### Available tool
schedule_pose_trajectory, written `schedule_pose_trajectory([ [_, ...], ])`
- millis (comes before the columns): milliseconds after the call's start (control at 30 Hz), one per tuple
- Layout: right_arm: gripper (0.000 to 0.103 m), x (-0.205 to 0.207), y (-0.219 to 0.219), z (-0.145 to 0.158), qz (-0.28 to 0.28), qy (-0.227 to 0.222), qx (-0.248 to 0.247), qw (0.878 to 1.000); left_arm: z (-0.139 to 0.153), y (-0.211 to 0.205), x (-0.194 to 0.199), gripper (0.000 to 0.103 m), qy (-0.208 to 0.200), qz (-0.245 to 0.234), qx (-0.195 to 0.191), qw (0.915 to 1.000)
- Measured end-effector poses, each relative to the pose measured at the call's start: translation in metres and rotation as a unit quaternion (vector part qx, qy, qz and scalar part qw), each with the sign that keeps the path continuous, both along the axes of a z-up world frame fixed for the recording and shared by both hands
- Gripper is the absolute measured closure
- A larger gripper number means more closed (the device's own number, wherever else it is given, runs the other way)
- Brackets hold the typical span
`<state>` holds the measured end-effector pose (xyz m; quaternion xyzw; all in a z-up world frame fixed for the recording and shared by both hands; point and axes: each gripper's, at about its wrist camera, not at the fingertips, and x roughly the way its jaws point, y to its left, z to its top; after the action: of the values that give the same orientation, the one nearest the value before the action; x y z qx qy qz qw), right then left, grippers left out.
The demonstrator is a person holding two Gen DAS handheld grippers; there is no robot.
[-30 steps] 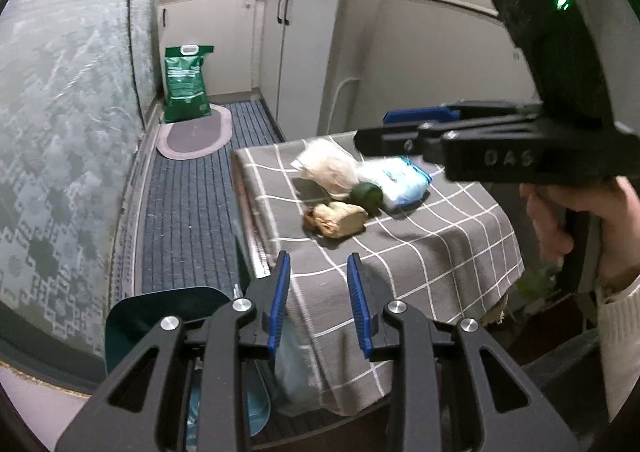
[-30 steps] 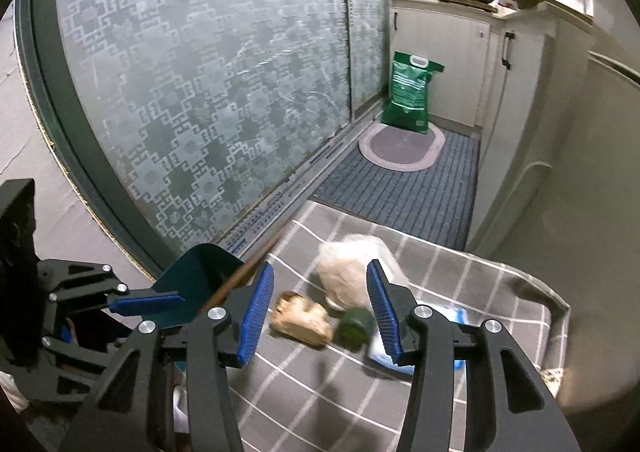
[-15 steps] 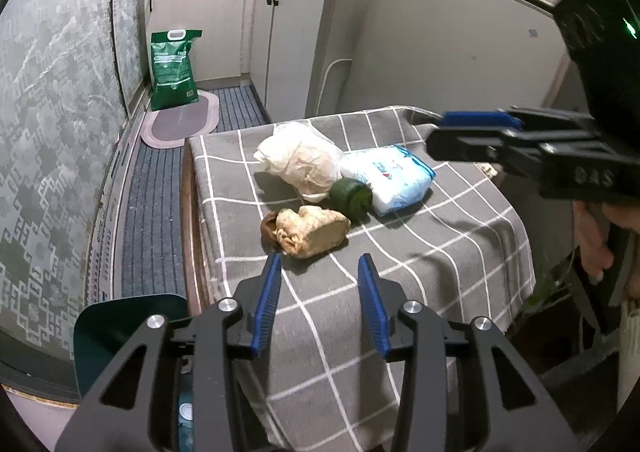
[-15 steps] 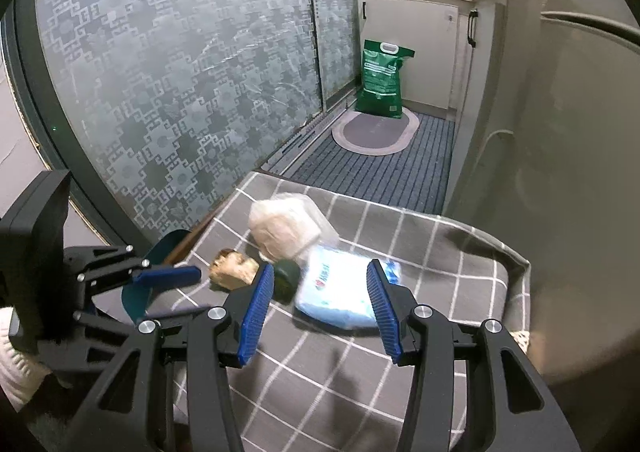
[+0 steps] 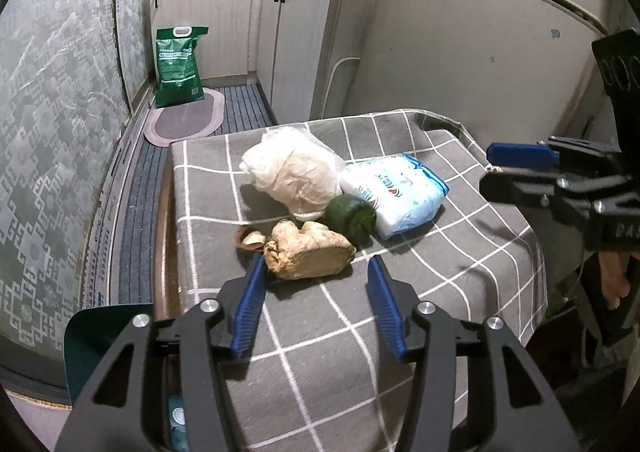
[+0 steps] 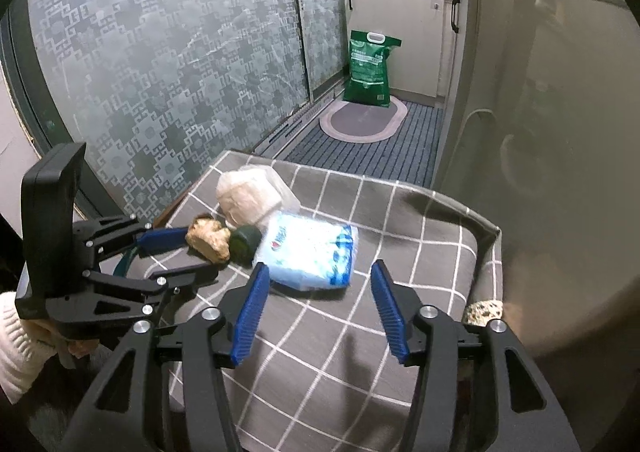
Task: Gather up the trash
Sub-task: 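Move both tools back over the table, then grasp the ginger root with the left tool while the right tool grasps the white wipes pack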
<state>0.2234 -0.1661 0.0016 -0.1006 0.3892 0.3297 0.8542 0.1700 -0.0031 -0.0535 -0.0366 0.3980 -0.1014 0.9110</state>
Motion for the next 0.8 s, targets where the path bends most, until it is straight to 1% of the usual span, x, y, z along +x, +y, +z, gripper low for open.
schedule_pose_trajectory([
  [100,0.045,-0.002,0.000,-0.004,0.005,0.002,-0.007,1.000,-0.001,-0.003,0.005,0.046,-0.001,0.004,0.005,1.0000],
  [167,0.041,-0.003,0.000,-0.008,0.008,0.003,-0.013,1.000,-0.003,-0.005,0.007,0.046,-0.002,0.009,0.009,0.9999],
  [267,0.039,-0.003,-0.001,-0.011,0.010,0.003,-0.021,1.000,-0.002,-0.006,0.011,0.046,-0.002,0.014,0.011,0.9998],
  [400,0.038,-0.002,-0.005,-0.015,0.007,0.003,-0.027,1.000,-0.002,-0.009,0.015,0.046,-0.002,0.022,0.024,0.9995],
  [433,0.037,-0.002,-0.005,-0.016,0.006,0.003,-0.028,1.000,-0.002,-0.010,0.015,0.046,-0.003,0.023,0.026,0.9994],
  [533,0.036,0.000,-0.008,-0.017,0.003,0.002,-0.031,1.000,-0.003,-0.011,0.015,0.052,-0.007,0.028,0.038,0.9989],
  [600,0.034,0.001,-0.008,-0.019,0.003,0.002,-0.032,0.999,-0.003,-0.010,0.014,0.053,-0.008,0.028,0.034,0.9990],
  [667,0.030,0.001,-0.007,-0.020,0.004,0.001,-0.032,0.999,-0.002,-0.009,0.013,0.053,-0.007,0.027,0.034,0.9990],
  [733,0.029,0.001,-0.005,-0.021,0.008,0.000,-0.035,0.999,-0.002,-0.009,0.014,0.053,-0.006,0.028,0.032,0.9991],
  [800,0.025,0.001,-0.003,-0.022,0.012,-0.001,-0.037,0.999,-0.002,-0.008,0.012,0.053,-0.005,0.027,0.029,0.9992],
])
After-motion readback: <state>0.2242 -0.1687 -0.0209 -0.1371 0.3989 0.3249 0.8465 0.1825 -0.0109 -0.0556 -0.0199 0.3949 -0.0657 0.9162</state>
